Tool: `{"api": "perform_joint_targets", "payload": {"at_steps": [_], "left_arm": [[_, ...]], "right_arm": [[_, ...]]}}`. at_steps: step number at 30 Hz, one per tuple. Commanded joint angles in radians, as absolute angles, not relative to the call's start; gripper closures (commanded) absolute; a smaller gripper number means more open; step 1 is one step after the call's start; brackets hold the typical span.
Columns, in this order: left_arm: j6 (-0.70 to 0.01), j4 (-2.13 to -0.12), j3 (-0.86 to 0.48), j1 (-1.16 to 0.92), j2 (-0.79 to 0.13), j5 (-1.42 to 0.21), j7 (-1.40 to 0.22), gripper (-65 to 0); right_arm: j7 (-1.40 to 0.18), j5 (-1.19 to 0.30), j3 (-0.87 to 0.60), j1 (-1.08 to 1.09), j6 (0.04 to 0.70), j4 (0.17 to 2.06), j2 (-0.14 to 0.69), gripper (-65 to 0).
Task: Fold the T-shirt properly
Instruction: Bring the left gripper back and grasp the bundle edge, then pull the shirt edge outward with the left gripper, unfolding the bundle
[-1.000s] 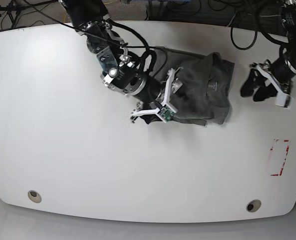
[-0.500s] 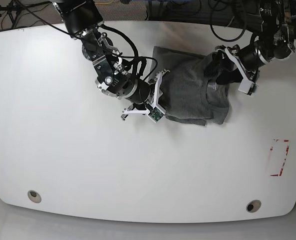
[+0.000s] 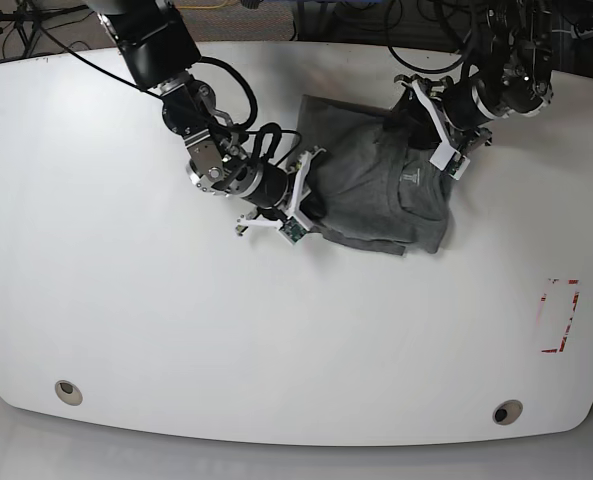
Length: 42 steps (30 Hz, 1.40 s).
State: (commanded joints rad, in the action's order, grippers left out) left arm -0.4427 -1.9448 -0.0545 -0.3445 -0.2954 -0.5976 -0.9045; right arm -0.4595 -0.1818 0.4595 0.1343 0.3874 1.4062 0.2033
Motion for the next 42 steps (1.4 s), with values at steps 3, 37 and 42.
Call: {"api": "perform_joint_targets", "payload": {"at_steps": [3, 37, 42], "left_arm": [[-0.443, -1.937, -0.039, -0.312, -0.332, -0.579, -0.905, -29.3], [-0.443, -1.59, -0.015, 0.228, -0.545, -0.641, -0.905, -29.3], [-0.443, -1.6, -0.15, 0.189, -0.542, -0.806, -0.957, -29.7]], "right_arm": [[-0.458, -0.182, 0.456, 0.101, 0.387, 1.419, 0.22, -5.2], [-0.461, -0.18, 0.456, -0.14, 0.375, 1.584, 0.226, -5.1], [-0.461, -0.18, 0.456, -0.14, 0.375, 1.584, 0.222, -5.1]]}}
